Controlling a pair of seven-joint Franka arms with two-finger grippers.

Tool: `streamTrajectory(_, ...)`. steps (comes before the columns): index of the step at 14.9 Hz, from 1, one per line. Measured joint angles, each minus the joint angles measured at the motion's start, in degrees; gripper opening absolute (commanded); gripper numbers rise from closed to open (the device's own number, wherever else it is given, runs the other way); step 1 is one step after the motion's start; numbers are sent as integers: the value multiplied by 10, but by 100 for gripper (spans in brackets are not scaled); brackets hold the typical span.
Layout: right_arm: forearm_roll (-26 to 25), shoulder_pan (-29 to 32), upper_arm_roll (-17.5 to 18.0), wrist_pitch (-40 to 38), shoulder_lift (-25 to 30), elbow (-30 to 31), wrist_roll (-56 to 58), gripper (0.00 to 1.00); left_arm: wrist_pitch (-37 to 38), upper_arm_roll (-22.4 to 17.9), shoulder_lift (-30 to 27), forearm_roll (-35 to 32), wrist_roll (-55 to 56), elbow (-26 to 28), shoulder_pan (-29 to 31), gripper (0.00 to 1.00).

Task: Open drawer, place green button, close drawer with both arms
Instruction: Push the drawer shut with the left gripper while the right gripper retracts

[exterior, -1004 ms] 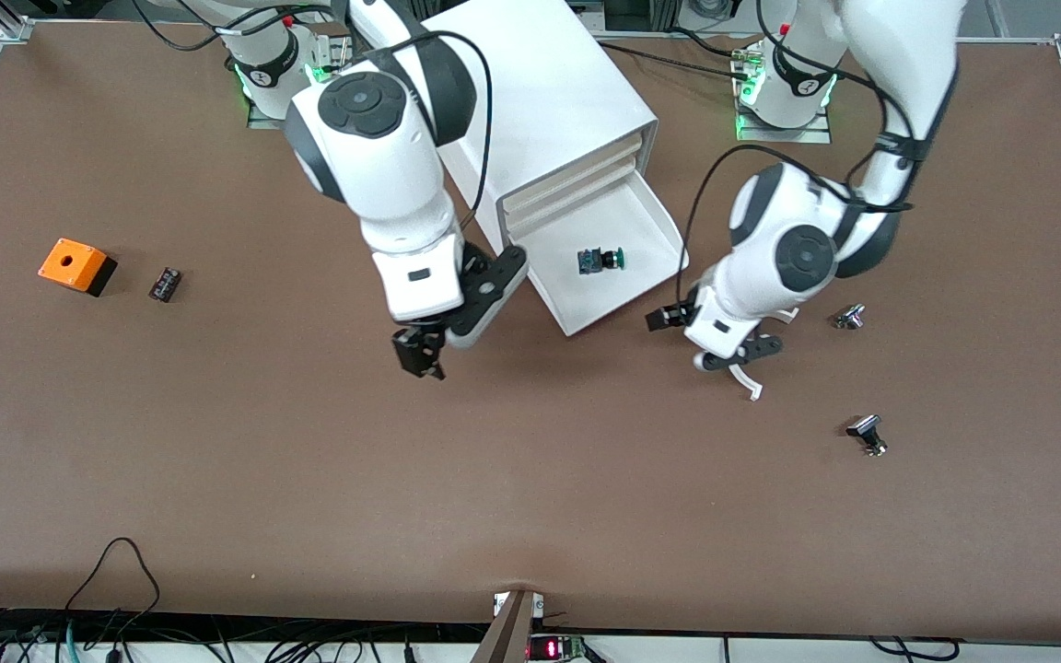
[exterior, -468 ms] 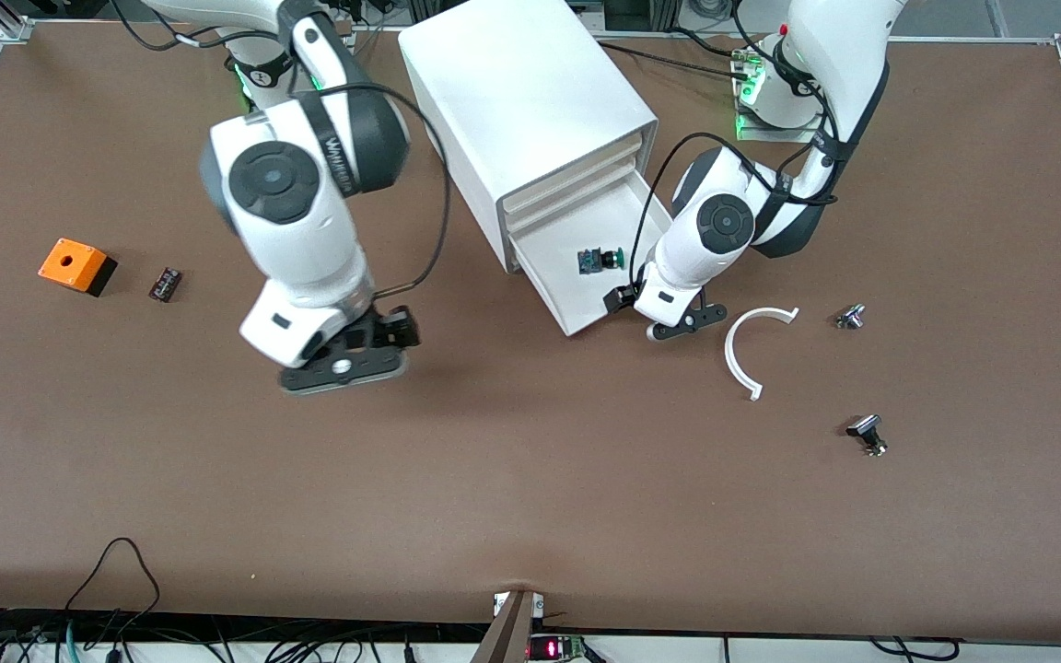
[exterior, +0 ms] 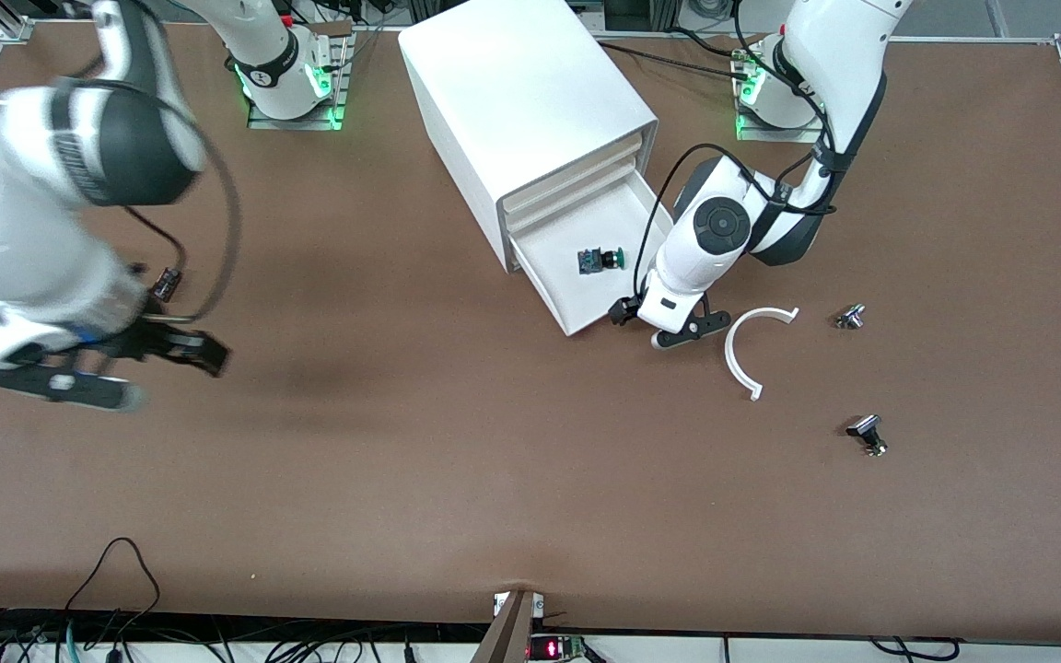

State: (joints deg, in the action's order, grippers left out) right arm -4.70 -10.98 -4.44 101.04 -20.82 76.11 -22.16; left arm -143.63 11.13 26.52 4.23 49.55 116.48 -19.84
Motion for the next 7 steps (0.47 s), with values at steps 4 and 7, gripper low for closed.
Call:
streamTrajectory(4, 4, 71, 18, -2, 55, 61, 0, 100, 13, 3, 4, -4, 25, 0, -13, 98)
streamTrajectory(7, 4, 81, 26, -3, 79, 93, 3, 100, 39, 21, 1, -3, 42, 0, -17, 98)
